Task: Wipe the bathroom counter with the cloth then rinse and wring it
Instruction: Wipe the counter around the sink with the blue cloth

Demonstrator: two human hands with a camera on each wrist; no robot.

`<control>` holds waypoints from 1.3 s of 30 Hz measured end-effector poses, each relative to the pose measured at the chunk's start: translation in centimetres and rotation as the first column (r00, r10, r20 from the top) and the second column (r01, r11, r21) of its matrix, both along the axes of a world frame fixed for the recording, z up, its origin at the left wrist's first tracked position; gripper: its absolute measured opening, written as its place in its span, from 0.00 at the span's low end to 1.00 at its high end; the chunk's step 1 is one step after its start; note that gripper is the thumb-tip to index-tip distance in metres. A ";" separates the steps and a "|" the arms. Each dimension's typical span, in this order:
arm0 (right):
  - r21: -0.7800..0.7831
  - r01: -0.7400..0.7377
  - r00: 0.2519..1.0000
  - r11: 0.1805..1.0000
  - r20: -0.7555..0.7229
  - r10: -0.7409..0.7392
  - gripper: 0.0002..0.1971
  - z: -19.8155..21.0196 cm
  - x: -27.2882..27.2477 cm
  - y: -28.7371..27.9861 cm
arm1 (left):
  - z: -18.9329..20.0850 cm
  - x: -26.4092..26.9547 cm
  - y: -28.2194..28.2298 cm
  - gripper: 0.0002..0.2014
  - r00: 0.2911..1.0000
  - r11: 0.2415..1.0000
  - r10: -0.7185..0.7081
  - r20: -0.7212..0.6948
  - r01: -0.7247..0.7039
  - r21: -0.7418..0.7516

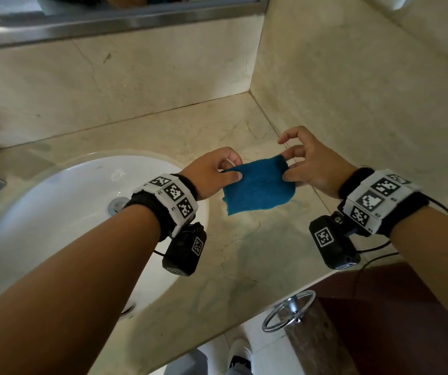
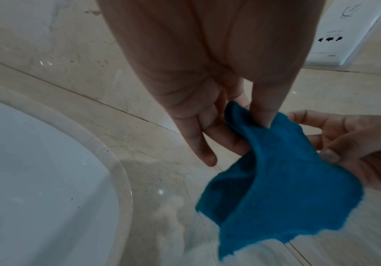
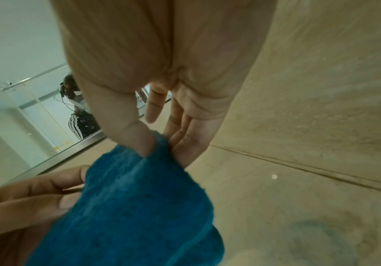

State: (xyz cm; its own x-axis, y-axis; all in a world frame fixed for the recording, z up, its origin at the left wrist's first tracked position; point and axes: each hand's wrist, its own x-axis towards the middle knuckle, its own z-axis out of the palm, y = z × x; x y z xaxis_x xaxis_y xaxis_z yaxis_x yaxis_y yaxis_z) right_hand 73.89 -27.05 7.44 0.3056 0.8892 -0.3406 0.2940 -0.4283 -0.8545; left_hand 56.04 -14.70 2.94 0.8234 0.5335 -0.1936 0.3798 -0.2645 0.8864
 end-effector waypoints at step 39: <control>-0.140 0.037 0.787 0.989 0.615 0.057 0.24 -13.9 -1.0 7.7 | -11.3 0.4 5.6 0.43 0.721 0.795 0.113 -0.684 0.347 0.497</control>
State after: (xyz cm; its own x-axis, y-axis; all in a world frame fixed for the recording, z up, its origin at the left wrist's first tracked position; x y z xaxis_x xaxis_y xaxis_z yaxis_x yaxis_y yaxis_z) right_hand 72.93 -19.31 -6.49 0.4835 0.8519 -0.2012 0.7419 -0.5208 -0.4223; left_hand 56.47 -9.10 -8.37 0.6625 0.6323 -0.4017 0.7137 -0.6956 0.0821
